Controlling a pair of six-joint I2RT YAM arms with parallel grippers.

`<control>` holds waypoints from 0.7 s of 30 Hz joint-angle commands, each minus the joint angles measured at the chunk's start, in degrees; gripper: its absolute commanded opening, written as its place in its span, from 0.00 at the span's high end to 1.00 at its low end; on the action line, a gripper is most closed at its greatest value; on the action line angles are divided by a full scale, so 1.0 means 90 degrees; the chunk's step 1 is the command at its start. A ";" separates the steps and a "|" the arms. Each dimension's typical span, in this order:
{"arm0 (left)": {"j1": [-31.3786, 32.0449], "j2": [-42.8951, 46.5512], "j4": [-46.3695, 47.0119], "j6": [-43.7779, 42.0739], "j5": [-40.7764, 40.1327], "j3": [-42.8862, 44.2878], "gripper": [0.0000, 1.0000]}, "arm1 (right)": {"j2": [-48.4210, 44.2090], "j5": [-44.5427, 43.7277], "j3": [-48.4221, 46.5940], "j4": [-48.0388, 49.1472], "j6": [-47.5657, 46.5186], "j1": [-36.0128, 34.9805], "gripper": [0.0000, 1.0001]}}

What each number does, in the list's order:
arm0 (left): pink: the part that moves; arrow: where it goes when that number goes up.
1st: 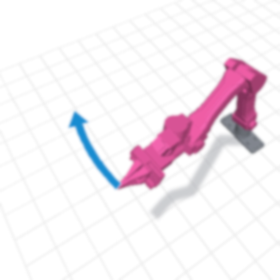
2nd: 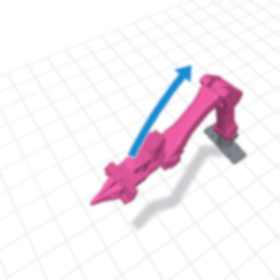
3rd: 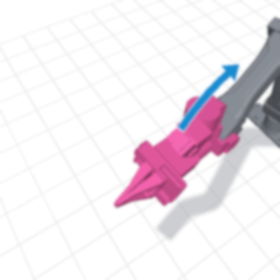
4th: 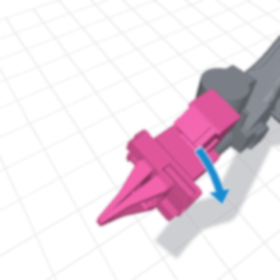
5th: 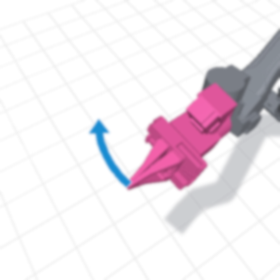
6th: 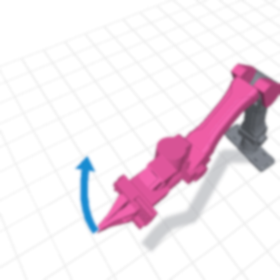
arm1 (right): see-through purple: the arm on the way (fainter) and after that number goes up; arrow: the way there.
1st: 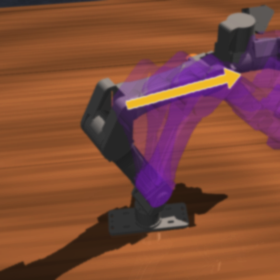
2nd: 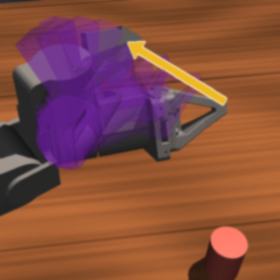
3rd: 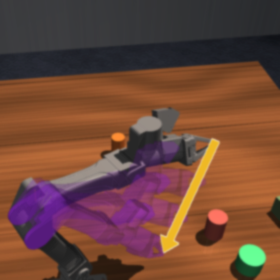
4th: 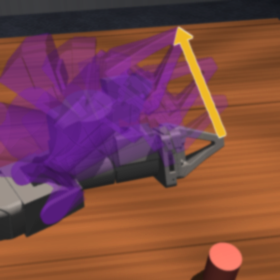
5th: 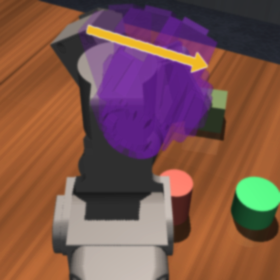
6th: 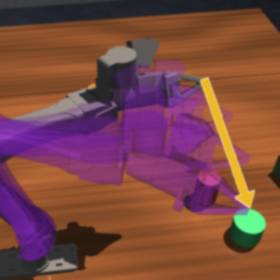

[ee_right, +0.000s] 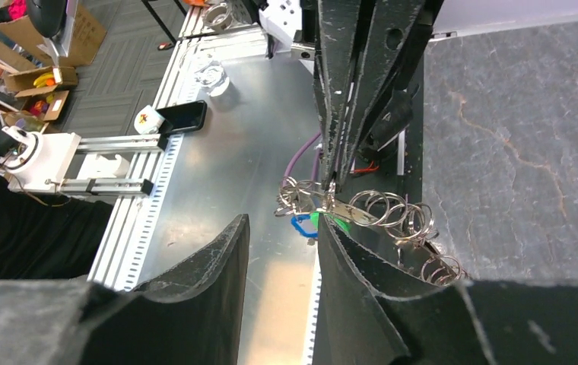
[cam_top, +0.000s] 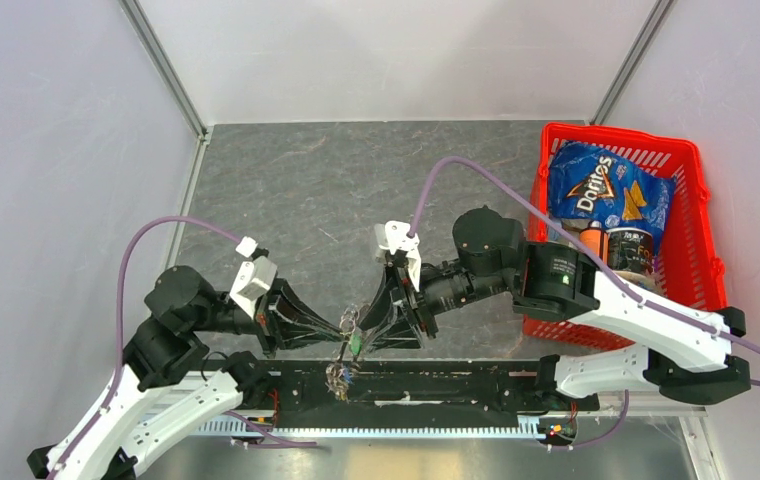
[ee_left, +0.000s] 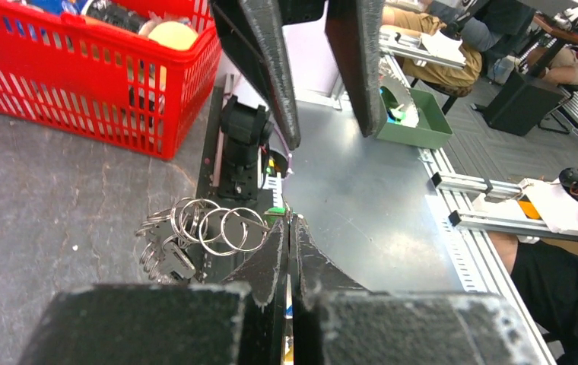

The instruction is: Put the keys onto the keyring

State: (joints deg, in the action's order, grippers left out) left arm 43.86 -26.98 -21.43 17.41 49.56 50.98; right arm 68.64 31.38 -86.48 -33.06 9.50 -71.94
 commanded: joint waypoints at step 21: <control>0.0010 0.0205 0.1356 0.0519 0.0036 -0.0074 0.98 | 0.0305 -0.0224 -0.0130 0.0506 -0.0097 -0.0014 0.87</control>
State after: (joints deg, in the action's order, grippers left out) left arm 43.86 -25.85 -13.19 20.40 49.65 50.22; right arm 71.33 28.77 -86.21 -30.72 8.97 -71.94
